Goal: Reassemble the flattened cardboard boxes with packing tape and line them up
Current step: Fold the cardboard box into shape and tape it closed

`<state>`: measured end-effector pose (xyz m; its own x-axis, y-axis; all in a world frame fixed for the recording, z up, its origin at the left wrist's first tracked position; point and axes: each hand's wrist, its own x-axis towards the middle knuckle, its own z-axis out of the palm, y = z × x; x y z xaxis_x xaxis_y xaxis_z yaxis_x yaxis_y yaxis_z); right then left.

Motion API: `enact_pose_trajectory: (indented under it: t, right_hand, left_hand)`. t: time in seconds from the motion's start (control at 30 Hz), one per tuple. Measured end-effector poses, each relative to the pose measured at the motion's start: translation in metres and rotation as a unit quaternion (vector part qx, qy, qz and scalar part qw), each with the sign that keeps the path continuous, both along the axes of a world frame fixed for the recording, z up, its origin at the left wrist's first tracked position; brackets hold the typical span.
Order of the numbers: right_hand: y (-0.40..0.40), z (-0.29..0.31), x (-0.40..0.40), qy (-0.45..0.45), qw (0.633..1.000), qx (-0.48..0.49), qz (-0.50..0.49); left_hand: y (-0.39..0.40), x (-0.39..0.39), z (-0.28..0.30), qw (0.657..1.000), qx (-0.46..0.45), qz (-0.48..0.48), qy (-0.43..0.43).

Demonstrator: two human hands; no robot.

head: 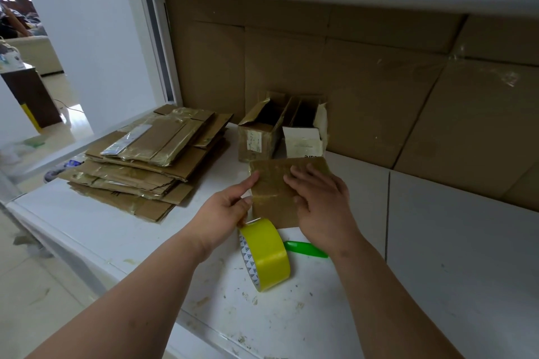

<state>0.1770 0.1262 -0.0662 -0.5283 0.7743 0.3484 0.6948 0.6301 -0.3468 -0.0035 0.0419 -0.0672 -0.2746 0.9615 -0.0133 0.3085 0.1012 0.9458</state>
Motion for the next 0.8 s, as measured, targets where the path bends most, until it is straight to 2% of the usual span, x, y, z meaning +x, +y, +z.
enact_pose_trajectory:
  t: [0.1,0.27,0.4,0.5,0.6,0.7,0.8]
  right_hand:
    - [-0.001,-0.004,0.009,0.062,0.996,0.008,-0.063]
    - [0.003,-0.004,0.02,0.079,0.994,-0.062,-0.051]
    - [0.005,-0.009,0.026,0.072,0.996,0.002,-0.051]
    - [0.001,-0.013,0.029,0.135,0.988,0.041,-0.067]
    - [-0.005,-0.008,0.034,0.221,0.967,0.074,-0.099]
    - [-0.005,-0.001,0.045,0.271,0.952,-0.011,-0.14]
    - [-0.007,0.006,0.058,0.34,0.922,-0.07,-0.169]
  left_hand:
    - [-0.003,-0.001,0.0,0.999,-0.015,0.008,-0.04]
    - [-0.006,0.008,0.001,0.998,-0.02,-0.001,-0.051]
    - [-0.009,0.009,-0.003,0.991,-0.01,0.015,-0.136]
    - [-0.014,0.012,0.0,0.985,-0.005,0.018,-0.173]
    - [-0.015,0.015,0.002,0.988,0.002,0.021,-0.153]
    - [-0.011,0.017,0.004,0.992,0.014,0.049,-0.117]
    - [-0.008,0.02,0.01,0.994,0.017,0.072,-0.077]
